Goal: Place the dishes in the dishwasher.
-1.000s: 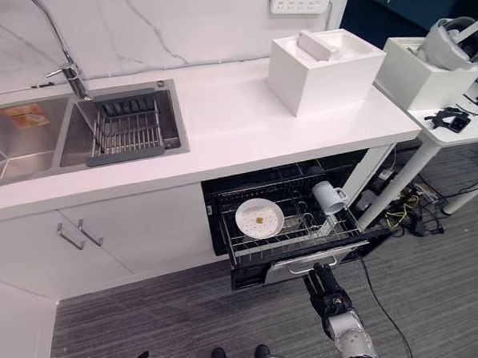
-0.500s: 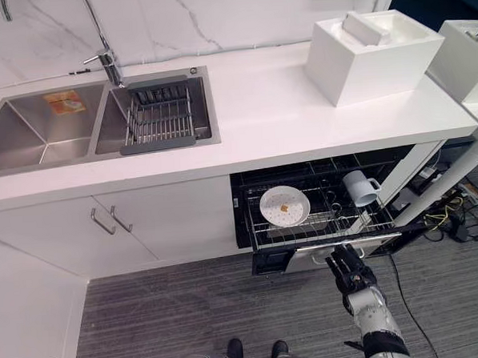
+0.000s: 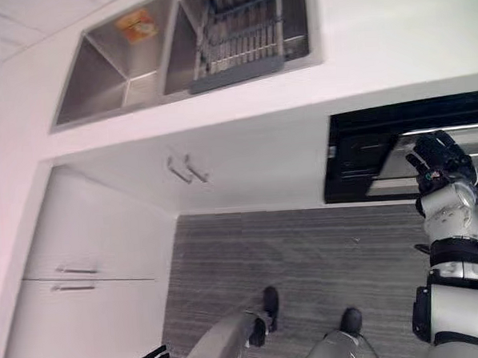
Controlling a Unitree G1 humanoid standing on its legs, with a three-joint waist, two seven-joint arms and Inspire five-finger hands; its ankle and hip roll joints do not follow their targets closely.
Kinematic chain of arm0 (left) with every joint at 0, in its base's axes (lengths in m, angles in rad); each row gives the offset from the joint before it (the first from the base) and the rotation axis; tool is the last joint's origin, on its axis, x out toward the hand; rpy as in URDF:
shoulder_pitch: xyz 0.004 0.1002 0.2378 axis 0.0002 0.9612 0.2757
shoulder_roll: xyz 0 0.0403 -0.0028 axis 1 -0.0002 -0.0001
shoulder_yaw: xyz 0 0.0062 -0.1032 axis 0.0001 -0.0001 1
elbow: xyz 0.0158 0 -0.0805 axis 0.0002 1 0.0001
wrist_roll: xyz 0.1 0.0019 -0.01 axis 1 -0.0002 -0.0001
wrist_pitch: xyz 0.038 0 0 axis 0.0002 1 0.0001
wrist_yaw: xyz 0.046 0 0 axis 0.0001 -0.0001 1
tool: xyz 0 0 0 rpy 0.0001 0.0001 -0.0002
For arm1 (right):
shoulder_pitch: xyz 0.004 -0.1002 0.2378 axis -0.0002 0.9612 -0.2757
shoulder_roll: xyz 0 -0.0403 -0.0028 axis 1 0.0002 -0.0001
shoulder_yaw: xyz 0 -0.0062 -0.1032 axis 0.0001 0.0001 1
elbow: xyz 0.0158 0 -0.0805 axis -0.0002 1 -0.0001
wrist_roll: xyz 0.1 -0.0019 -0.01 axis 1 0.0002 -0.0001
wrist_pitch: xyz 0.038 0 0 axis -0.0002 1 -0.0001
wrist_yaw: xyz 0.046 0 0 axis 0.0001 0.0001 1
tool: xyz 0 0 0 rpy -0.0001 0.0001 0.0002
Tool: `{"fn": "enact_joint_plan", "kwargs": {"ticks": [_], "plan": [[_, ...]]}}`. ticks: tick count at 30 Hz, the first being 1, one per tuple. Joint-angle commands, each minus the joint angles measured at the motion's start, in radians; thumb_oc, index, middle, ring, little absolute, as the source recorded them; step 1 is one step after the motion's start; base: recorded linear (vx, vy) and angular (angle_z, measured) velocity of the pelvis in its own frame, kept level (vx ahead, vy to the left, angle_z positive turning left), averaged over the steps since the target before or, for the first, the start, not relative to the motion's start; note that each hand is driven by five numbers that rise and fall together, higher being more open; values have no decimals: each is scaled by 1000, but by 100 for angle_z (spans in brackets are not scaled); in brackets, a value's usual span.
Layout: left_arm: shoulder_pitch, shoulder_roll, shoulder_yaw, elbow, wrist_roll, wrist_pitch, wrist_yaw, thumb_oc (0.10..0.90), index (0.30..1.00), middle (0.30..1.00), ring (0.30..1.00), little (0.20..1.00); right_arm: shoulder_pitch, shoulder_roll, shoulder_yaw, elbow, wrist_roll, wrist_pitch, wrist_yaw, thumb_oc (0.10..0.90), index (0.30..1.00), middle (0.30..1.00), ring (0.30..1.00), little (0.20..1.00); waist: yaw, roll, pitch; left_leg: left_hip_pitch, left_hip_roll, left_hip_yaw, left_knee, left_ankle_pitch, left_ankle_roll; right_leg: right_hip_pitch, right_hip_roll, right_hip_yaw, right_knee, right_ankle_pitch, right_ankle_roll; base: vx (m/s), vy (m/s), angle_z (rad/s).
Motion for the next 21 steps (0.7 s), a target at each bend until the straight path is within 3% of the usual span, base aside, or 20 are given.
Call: {"fn": "enact_joint_plan", "kwargs": {"ticks": [1, 3, 6, 7, 9, 13, 14, 15, 17, 21], "plan": [[36, 101, -28, -29, 27, 37, 2, 800, 900, 900, 900, 900, -219, -24, 120, -75, -12, -32, 107, 400, 300, 300, 300, 300, 82, -52, -105, 7, 50, 45, 92, -184, -68, -38, 77, -30, 68, -170, -110, 11, -32, 27], [42, 123, -35, -63, 36, 60, -15, 800, 900, 900, 900, 900, -336, -75, 179, -40, -14, -39, 103, 400, 300, 300, 300, 300, 97, -63, -113, -2, 47, 35, 92, -181, -69, -45, 82, -39, 68, -170, -111, 16, -56, 29], [49, 130, -43, -73, 37, 51, -23, 800, 900, 900, 900, 900, -372, -85, 202, -31, -18, -48, 121, 400, 300, 300, 300, 300, 102, -79, -118, 0, 50, 30, 92, -183, -68, -44, 90, -43, 68, -169, -112, 32, -71, 13], [62, 136, -31, -87, 38, 33, -28, 800, 900, 900, 900, 900, -346, -81, 205, -53, -58, -30, 163, 400, 300, 300, 300, 300, 104, -103, -122, 6, 56, 28, 92, -184, -65, -38, 97, -46, 68, -165, -111, 48, -92, 0], [69, 138, -23, -91, 38, 16, -34, 800, 900, 900, 900, 900, -322, -74, 202, -69, -87, -12, 195, 400, 300, 300, 300, 300, 104, -117, -123, 10, 59, 28, 92, -184, -64, -35, 102, -45, 68, -163, -112, 48, -73, -3], [80, 147, 11, -123, 31, -12, -19, 800, 900, 900, 900, 900, -101, 11, 140, -232, -137, -1, 257, 417, 326, 326, 326, 326, 83, -171, -114, 27, 79, 37, 92, -190, -53, -25, 123, -30, 68, -151, -111, 37, -85, -1], [79, 146, 25, -125, 32, -17, -16, 800, 900, 900, 900, 900, -30, 48, 125, -290, -124, 15, 269, 800, 900, 900, 900, 900, 73, -185, -107, 31, 85, 41, 92, -191, -48, -24, 131, -23, 68, -147, -111, 8, -70, -9], [79, 146, 28, -126, 32, -19, -15, 800, 900, 900, 900, 900, -2, 65, 118, -311, -107, 16, 275, 800, 900, 900, 900, 900, 70, -191, -106, 33, 87, 42, 92, -192, -46, -23, 133, -20, 68, -146, -111, 2, -82, -16], [80, 139, 56, -125, 11, -17, -10, 800, 900, 900, 900, 900, 182, 195, 100, -428, -24, 25, 345, 800, 900, 900, 900, 900, 46, -221, -94, 41, 100, 53, 92, -198, -36, -23, 150, 1, 68, -139, -112, -8, -105, -14], [89, 107, 101, -139, -26, -35, -63, 800, 900, 900, 900, 900, 458, 361, 120, -604, -100, -11, 397, 800, 900, 900, 900, 900, 1, -258, -92, 55, 121, 83, 92, -205, -22, -22, 174, 37, 68, -131, -112, -24, -67, -24]]}}
